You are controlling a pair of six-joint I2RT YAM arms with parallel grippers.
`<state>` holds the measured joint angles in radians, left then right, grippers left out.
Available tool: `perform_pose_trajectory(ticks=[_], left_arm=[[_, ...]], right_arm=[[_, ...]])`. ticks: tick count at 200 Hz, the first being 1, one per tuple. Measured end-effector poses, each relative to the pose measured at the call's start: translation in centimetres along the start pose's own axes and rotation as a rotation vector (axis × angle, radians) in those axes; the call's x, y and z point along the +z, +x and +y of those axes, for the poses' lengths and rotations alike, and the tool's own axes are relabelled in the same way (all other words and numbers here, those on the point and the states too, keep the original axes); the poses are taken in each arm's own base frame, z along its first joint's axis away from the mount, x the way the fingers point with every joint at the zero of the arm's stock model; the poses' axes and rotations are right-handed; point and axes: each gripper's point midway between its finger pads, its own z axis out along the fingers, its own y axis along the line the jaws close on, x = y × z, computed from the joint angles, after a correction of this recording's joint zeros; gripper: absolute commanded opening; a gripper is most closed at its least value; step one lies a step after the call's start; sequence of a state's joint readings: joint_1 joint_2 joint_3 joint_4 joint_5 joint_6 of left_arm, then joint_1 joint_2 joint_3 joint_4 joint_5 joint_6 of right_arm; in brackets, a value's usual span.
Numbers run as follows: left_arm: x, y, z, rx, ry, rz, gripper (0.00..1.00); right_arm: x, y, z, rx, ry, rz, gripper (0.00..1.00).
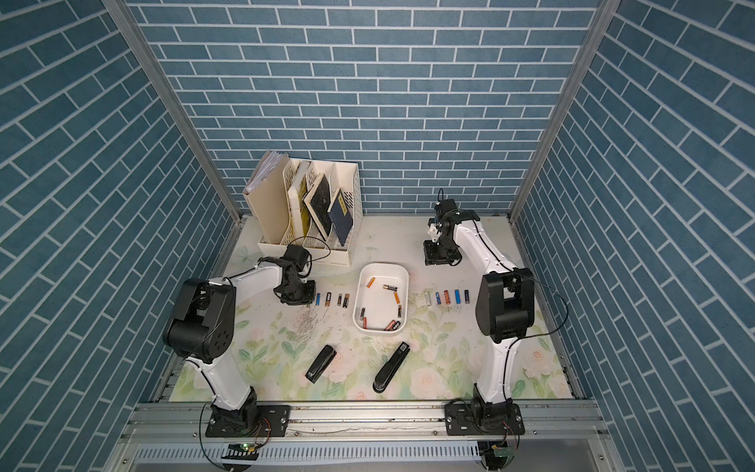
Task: Take the batteries out of the storage box
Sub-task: Place the battery at the center of the board.
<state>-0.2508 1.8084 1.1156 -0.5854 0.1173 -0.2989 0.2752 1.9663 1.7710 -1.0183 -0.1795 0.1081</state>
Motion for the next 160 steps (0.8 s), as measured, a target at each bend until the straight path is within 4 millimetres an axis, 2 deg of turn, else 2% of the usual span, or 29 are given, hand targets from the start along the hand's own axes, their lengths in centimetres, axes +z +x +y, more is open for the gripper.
perform_pose_trajectory(ticks=[47, 76, 160], left_arm=[[0.0, 0.0, 0.1, -0.003, -0.001, 0.0, 0.29], [-0.1, -0.2, 0.0, -0.004, 0.0, -0.002, 0.35], [-1.9, -2.7, -0.9, -0.002, 0.019, -0.061, 0.4]], right_arm=[[0.0, 0.1, 0.0, 0.0, 0.001, 0.002, 0.39], [0.0, 0.1, 0.0, 0.0, 0.001, 0.002, 0.39], [0.1, 0.2, 0.5, -0.009, -0.002, 0.007, 0.4]])
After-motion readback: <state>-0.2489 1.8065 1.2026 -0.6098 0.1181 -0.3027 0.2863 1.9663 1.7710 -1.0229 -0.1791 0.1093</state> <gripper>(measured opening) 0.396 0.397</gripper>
